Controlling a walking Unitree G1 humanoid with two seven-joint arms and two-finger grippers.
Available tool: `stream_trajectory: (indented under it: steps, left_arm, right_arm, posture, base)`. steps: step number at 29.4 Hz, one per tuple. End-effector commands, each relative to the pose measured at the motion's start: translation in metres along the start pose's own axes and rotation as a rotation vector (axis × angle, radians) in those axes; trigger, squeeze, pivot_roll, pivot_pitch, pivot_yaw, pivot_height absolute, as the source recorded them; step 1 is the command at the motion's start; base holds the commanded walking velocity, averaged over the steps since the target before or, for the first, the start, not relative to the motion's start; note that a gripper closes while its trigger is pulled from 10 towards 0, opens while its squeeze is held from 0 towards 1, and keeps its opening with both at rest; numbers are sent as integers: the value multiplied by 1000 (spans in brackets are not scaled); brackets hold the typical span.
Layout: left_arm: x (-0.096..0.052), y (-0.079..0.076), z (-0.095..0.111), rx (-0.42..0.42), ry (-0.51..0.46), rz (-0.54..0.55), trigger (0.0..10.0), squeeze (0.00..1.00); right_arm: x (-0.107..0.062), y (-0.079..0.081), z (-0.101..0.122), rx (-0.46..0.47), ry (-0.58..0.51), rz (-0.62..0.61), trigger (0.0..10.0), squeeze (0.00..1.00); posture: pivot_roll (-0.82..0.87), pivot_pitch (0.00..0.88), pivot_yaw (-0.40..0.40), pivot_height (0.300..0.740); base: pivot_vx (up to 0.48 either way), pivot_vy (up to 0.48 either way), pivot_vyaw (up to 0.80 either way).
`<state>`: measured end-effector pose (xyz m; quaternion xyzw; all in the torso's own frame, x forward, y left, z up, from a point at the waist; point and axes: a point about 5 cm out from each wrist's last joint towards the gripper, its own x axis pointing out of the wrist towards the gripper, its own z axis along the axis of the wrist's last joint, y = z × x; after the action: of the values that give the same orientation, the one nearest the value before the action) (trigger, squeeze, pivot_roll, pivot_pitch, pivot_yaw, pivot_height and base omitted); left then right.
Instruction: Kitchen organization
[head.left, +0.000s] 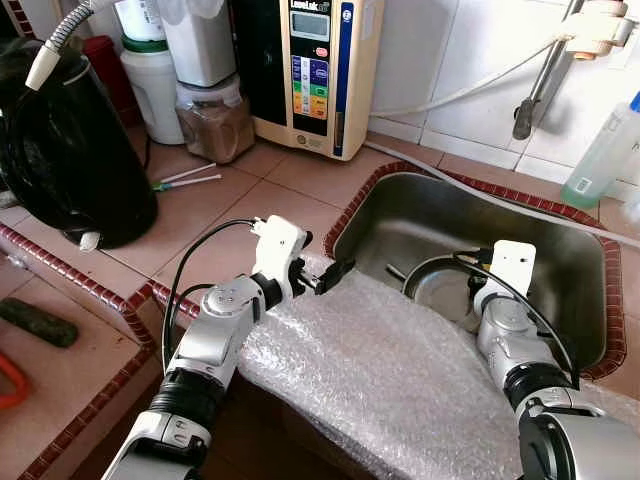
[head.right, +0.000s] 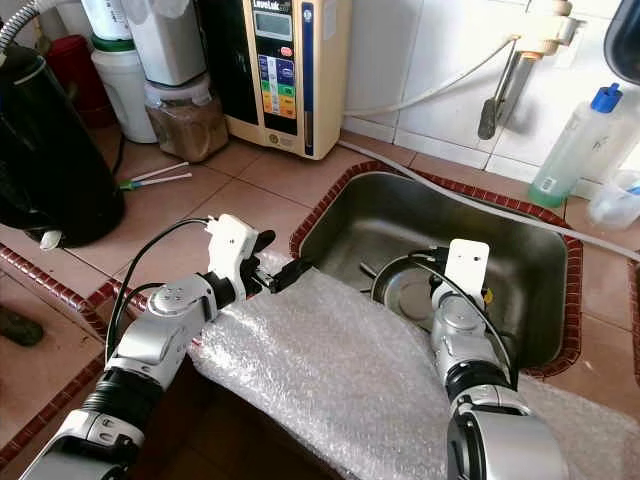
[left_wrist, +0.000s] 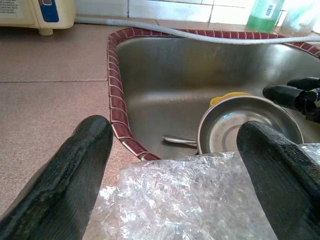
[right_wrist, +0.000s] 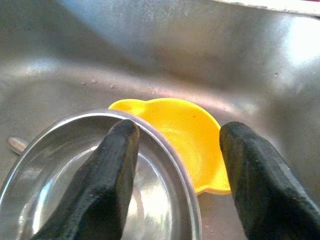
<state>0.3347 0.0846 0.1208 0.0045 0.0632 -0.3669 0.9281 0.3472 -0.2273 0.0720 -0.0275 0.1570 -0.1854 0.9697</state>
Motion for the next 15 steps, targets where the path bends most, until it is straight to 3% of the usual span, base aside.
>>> stream_trajectory:
  steps: [1,15]
  left_arm:
    - [2,0,7,26,-9,1,10000,1000]
    - [2,9,18,42,-67,95,10000,1000]
  right_arm:
    - [-1,2,-8,17,41,9,10000,1000]
    - [-1,6,2,51,-13,28,10000,1000]
  posture:
    - [79,0,15,740]
    - [79,0,10,740]
  base:
    - [0,0,0]
    - [0,0,0]
